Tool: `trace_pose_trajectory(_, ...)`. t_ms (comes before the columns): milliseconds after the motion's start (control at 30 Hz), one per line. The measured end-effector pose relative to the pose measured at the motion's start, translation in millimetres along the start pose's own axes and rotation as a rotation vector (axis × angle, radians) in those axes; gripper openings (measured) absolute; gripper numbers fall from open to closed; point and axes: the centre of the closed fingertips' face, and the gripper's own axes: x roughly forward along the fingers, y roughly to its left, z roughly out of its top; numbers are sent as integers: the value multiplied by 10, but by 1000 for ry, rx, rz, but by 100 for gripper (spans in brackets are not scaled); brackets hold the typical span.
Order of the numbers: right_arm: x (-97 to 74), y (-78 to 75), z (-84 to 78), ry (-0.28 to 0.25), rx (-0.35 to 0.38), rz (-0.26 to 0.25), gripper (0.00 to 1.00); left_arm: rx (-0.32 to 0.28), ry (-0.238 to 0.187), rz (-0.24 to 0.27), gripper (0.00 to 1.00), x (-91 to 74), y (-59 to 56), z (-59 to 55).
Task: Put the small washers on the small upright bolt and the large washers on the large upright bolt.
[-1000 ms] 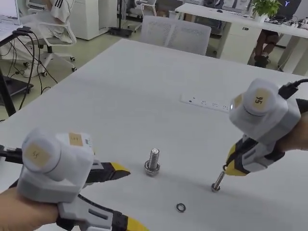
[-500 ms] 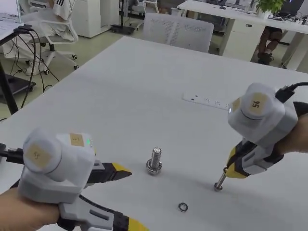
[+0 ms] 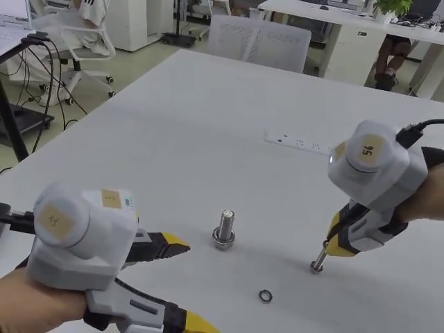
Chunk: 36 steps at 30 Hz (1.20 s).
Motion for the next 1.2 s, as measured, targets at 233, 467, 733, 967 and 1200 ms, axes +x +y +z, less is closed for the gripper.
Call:
trace_pose_trajectory(233,45,8,-6,5,1,8,13,-1,3,-1,75,6,4,-8)
trace_pose_trajectory(467,112,39,-13,12,3,17,13,-4,2,0,75,2,13,-16)
trace_pose_trajectory(733,211,67,-38,20,12,33,13,-6,4,1,75,-1,16,-27)
trace_pose_trajectory(967,363,59,-94,29,22,44,13,-7,7,1,75,-5,10,-37)
trace_pose_trajectory(1200,450,53,-130,36,28,50,14,-9,10,0,75,-7,4,-49)
